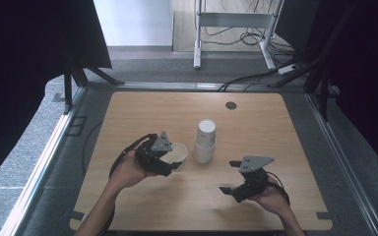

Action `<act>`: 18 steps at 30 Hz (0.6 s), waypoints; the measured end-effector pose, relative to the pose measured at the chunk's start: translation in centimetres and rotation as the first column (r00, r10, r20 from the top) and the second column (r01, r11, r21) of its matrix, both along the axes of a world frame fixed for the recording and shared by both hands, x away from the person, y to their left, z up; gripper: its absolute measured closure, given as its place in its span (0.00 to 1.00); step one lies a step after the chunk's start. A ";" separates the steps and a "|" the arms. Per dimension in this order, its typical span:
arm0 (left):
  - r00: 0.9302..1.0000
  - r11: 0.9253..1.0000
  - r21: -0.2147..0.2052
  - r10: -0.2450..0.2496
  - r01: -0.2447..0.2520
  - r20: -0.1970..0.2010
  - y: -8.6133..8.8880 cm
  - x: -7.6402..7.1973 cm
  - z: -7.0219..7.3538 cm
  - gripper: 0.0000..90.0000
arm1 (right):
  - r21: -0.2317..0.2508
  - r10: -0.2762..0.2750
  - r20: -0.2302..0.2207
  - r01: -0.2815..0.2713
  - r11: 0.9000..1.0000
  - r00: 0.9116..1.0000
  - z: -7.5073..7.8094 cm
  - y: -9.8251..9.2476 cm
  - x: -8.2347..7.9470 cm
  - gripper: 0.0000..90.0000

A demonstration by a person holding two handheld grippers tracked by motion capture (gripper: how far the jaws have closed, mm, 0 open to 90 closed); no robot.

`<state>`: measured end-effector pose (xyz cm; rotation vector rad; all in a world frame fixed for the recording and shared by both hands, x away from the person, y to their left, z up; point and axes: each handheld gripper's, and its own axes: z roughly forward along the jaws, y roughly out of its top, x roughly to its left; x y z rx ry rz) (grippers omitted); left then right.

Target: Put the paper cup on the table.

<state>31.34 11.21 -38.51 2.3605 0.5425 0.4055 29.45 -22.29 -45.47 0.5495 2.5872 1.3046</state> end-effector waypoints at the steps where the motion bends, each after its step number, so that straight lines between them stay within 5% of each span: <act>1: 1.000 1.000 0.001 0.009 -0.009 0.001 0.2 0.1 0.0 0.33 | 0.000 -0.001 -0.001 0.001 1.000 1.000 0.0 -0.1 0.0 0.04; 18: 0.990 0.990 0.035 0.140 -0.140 -0.004 2.7 2.0 -0.8 0.33 | -0.016 -0.062 -0.008 0.062 0.998 0.998 -0.7 -1.5 0.1 0.00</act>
